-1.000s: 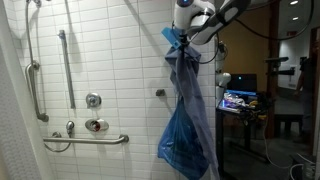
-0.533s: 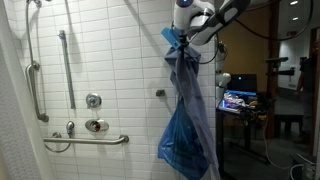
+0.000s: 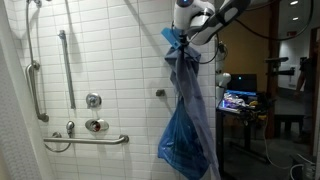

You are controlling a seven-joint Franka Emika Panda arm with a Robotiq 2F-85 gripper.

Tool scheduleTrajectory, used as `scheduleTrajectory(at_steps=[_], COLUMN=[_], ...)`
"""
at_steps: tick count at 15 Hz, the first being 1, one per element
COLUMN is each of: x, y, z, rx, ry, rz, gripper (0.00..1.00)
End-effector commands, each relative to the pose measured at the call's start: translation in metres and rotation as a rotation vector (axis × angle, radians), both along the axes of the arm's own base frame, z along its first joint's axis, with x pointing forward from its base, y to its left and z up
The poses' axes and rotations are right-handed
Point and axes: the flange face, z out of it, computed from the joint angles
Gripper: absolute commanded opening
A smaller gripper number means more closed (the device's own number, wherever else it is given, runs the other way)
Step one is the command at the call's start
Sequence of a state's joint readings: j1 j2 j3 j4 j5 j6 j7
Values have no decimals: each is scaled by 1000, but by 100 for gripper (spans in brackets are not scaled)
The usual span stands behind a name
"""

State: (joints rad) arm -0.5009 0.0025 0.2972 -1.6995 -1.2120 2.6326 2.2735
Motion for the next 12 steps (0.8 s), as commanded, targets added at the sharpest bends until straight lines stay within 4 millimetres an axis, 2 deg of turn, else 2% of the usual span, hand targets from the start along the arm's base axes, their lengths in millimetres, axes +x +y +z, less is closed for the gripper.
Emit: scheduleTrajectory(at_steps=[1,8,9,12], x=[0,0,0,-2], y=[0,0,0,2], z=[0,0,0,10], rx=[0,0,0,-29], ry=[0,0,0,-67], rz=[0,0,0,-41], gripper=[6,6,1,1])
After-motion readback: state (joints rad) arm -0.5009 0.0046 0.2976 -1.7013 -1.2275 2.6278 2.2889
